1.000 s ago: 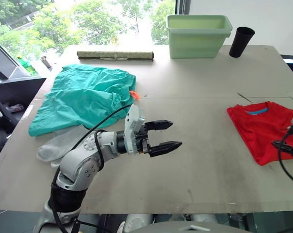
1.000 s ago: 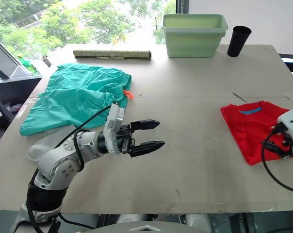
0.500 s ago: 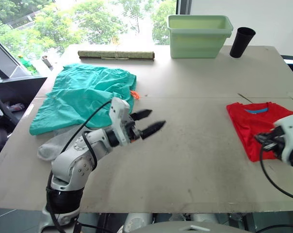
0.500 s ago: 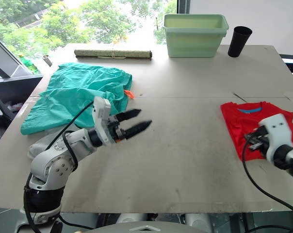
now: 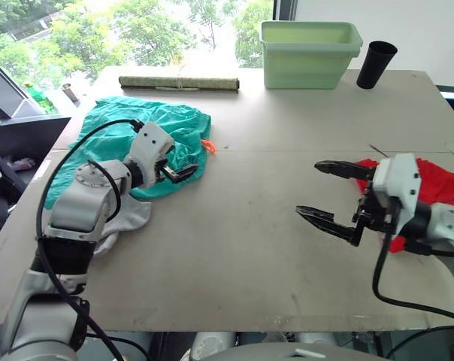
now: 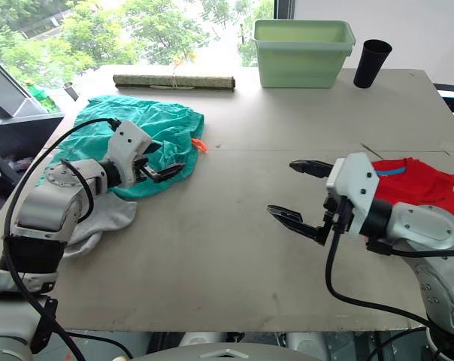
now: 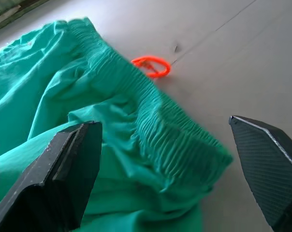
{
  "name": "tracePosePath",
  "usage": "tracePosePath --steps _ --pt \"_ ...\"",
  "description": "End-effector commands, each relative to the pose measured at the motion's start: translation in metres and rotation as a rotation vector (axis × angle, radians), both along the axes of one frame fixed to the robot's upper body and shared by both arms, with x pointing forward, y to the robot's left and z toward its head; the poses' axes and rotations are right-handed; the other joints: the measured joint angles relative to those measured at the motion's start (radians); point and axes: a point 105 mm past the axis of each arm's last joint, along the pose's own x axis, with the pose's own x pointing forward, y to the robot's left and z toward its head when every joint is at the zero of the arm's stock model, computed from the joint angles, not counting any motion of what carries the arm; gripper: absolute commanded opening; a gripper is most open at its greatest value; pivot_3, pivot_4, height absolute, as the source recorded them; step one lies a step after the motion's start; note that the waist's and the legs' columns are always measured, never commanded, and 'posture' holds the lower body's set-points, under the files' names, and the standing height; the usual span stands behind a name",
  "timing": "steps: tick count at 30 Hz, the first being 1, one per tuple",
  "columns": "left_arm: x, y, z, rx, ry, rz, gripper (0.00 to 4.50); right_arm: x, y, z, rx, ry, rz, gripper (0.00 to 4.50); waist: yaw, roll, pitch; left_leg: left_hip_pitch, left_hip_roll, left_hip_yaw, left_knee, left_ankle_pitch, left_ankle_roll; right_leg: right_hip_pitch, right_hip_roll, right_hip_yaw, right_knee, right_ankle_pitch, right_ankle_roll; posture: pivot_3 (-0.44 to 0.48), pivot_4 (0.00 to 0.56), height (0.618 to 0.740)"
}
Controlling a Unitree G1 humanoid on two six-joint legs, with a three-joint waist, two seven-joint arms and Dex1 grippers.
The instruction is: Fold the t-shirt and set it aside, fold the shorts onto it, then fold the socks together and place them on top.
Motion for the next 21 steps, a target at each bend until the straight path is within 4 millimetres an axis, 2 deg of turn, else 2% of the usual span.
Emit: tracePosePath --steps 1,4,5,7,8,9,10,11,13,16,17,19,20,21 --pt "0.007 0.005 0.001 0.106 -0.001 -0.049 4.5 0.001 0.003 0.004 -0.004 -0.056 0.004 4.42 0.001 -0.001 0.001 0.0 0.0 0.0 0.0 0.0 0.0 0.0 0.0 0.0 0.0 0.0 0.0 0.0 0.15 0.74" --pt "0.015 -0.001 -0.004 0.121 0.01 -0.107 3.73 0.004 0.001 0.002 -0.015 -0.07 -0.023 4.5 0.003 -0.003 0.001 -0.001 0.0 -0.001 0.001 0.0 0.0 0.0 0.0 -0.002 0.001 0.0 0.0 0.0 0.15 0.74" --pt "0.016 -0.005 -0.006 0.129 0.013 -0.136 3.33 0.006 -0.001 0.003 -0.018 -0.077 -0.038 4.5 0.003 -0.003 0.001 -0.001 0.0 -0.001 0.001 0.0 0.0 0.0 0.0 -0.002 0.001 0.0 0.0 0.0 0.15 0.74" --pt "0.018 -0.011 -0.009 0.119 0.022 -0.189 2.1 0.007 -0.007 0.003 -0.022 -0.089 -0.062 4.5 0.001 -0.003 0.001 -0.001 0.0 -0.001 0.002 0.0 0.0 0.0 -0.001 -0.002 0.004 0.0 0.0 0.0 0.15 0.74" --pt "0.019 -0.015 -0.01 0.114 0.023 -0.219 1.98 0.007 -0.01 0.002 -0.024 -0.091 -0.078 4.5 0.002 -0.003 0.001 -0.001 0.0 -0.001 0.002 0.0 0.0 0.0 -0.001 -0.002 0.004 0.0 0.0 0.0 0.15 0.74" --pt "0.02 -0.019 -0.008 0.1 0.011 -0.25 1.45 0.009 -0.014 -0.001 -0.037 -0.089 -0.106 4.5 0.002 -0.003 0.001 -0.001 0.0 -0.001 0.003 0.0 0.0 0.0 -0.001 -0.002 0.004 0.0 0.0 0.0 0.15 0.74" --pt "0.021 -0.023 -0.006 0.084 0.004 -0.276 1.31 0.01 -0.017 -0.004 -0.05 -0.09 -0.13 4.5 0.001 -0.003 0.001 -0.001 0.0 -0.001 0.003 0.0 0.0 0.0 -0.001 -0.002 0.004 0.0 0.0 0.0 0.15 0.74" --pt "0.022 -0.028 -0.001 0.056 -0.001 -0.308 0.73 0.011 -0.019 -0.005 -0.059 -0.094 -0.154 4.5 0.003 -0.003 0.001 -0.001 0.0 -0.001 0.003 0.0 0.0 0.0 0.0 -0.002 0.004 0.0 0.0 0.0 0.15 0.74" --pt "0.028 -0.043 0.013 0.012 -0.045 -0.362 0.06 0.011 -0.022 -0.001 -0.021 -0.095 -0.189 4.5 0.002 -0.005 0.002 -0.003 0.0 -0.001 0.004 0.0 0.0 -0.001 -0.001 -0.003 0.005 0.0 0.0 0.0 0.15 0.74" --pt "0.044 -0.077 0.035 -0.064 -0.126 -0.4 0.06 0.01 -0.03 -0.003 -0.039 -0.081 -0.234 4.5 0.01 -0.006 0.002 -0.008 0.0 -0.004 0.012 0.0 0.0 -0.004 -0.001 -0.005 0.007 0.0 0.0 0.0 0.15 0.74" --pt "0.045 -0.09 0.041 -0.08 -0.136 -0.434 0.06 0.01 -0.034 -0.005 -0.051 -0.073 -0.257 4.5 0.013 -0.006 0.002 -0.014 0.0 -0.006 0.015 0.0 0.0 -0.007 -0.001 -0.007 0.008 0.0 0.001 0.0 0.15 0.74" --pt "0.043 -0.122 0.048 -0.12 -0.132 -0.522 0.06 0.009 -0.04 -0.007 -0.055 -0.057 -0.289 4.5 0.017 -0.006 0.002 -0.014 -0.001 -0.006 0.016 0.0 0.001 -0.007 -0.001 -0.007 0.009 0.001 0.001 0.0 0.15 0.74" --pt "0.028 -0.16 0.042 -0.142 -0.089 -0.652 0.06 0.007 -0.047 -0.008 -0.079 -0.05 -0.322 4.5 0.018 -0.006 0.002 -0.014 -0.001 -0.006 0.016 0.0 0.001 -0.007 -0.001 -0.007 0.008 0.001 0.002 0.0 0.15 0.74" --pt "0.016 -0.185 0.039 -0.156 -0.058 -0.742 0.06 0.005 -0.051 -0.009 -0.098 -0.046 -0.343 4.5 0.02 -0.005 0.002 -0.014 -0.001 -0.007 0.016 0.0 0.001 -0.007 -0.001 -0.007 0.008 0.001 0.002 0.0 0.15 0.74"
